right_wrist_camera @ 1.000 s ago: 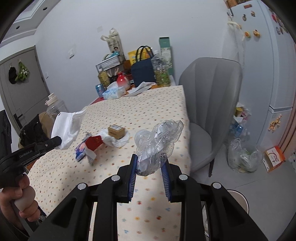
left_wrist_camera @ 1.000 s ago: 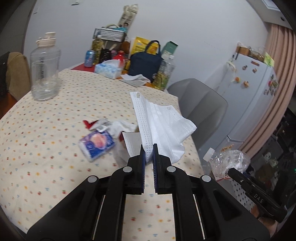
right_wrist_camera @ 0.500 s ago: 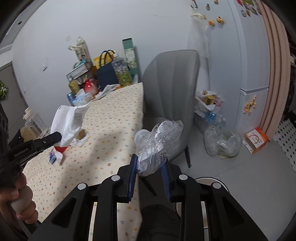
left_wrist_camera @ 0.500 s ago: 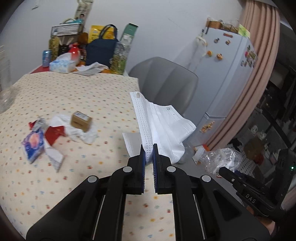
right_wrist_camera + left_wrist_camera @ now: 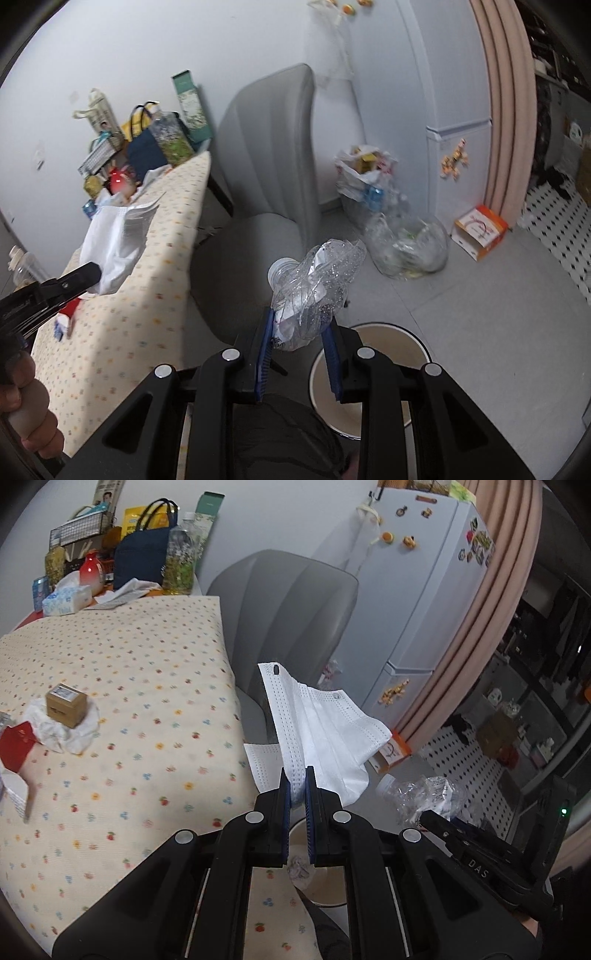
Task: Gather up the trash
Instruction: 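Carry bottle and mask to the bin and open both tools over it, then move both open tools back to the table, then lower both tools toward the blue packet and red wrapper, then grasp the red-and-white paper with the right tool while the left grasps the blue tissue packet, then carry packet and paper to the bin and open both tools over it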
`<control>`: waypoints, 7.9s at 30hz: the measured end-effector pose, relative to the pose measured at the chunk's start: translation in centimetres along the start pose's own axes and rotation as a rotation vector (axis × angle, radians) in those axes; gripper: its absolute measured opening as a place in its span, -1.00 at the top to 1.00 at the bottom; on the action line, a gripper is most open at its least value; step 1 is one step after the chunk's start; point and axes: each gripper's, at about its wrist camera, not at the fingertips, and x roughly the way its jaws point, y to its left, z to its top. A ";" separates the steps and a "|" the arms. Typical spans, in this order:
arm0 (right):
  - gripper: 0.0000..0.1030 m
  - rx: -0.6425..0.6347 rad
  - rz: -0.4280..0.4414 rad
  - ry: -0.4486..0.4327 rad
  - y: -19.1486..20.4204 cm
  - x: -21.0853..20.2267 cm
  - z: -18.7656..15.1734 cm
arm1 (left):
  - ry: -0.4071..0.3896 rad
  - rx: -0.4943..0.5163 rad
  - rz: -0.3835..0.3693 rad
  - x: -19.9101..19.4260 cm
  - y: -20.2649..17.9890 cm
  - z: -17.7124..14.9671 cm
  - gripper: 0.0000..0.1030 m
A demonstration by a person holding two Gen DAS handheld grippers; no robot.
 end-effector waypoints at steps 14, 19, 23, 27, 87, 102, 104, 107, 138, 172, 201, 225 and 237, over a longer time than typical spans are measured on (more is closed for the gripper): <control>-0.04 0.112 -0.036 0.113 -4.2 5.2 -2.3 | 0.095 0.040 -0.010 4.0 -2.3 -0.6 0.85; -0.15 0.148 -0.062 0.090 -6.1 3.8 -1.9 | 0.119 0.070 -0.037 5.4 -4.1 -0.7 0.85; -0.23 0.159 -0.085 0.037 -7.6 1.2 -0.9 | 0.155 0.096 -0.065 7.0 -6.0 -1.1 0.85; -0.25 0.176 -0.113 -0.010 -9.2 -1.4 -0.5 | 0.202 0.121 -0.089 8.8 -8.0 -1.9 0.85; -0.85 -0.134 0.114 -0.176 11.0 -7.1 0.2 | -0.335 -0.207 0.142 -13.1 9.1 -1.2 -0.88; -0.85 -0.285 0.206 -0.111 20.2 -5.6 -1.2 | -0.319 -0.352 0.248 -17.1 19.3 -5.8 -0.88; -0.83 -0.302 0.213 -0.100 21.1 -5.2 -1.3 | -0.314 -0.371 0.253 -17.3 20.5 -6.3 -0.88; -0.76 -0.329 0.233 -0.080 22.7 -4.6 -1.6 | -0.304 -0.400 0.277 -17.6 22.3 -6.9 -0.88; -0.22 -0.629 0.346 0.159 40.5 6.8 -6.1 | -0.295 -0.547 0.440 -20.7 31.9 -10.1 -0.88; 0.49 -0.476 0.339 0.116 31.6 4.0 -2.5 | -0.013 -0.300 0.400 -8.4 28.3 -3.3 -0.88; 0.48 -0.389 0.289 0.065 26.1 1.3 -1.1 | 0.024 -0.200 0.342 -8.9 26.0 -3.8 0.45; 0.48 -0.310 0.263 -0.001 20.4 -2.0 0.0 | -0.038 -0.030 0.197 -8.4 15.3 -0.8 0.47; 0.48 -0.194 0.161 -0.012 11.9 -1.5 1.4 | 0.026 0.079 0.110 -2.9 7.5 0.4 0.47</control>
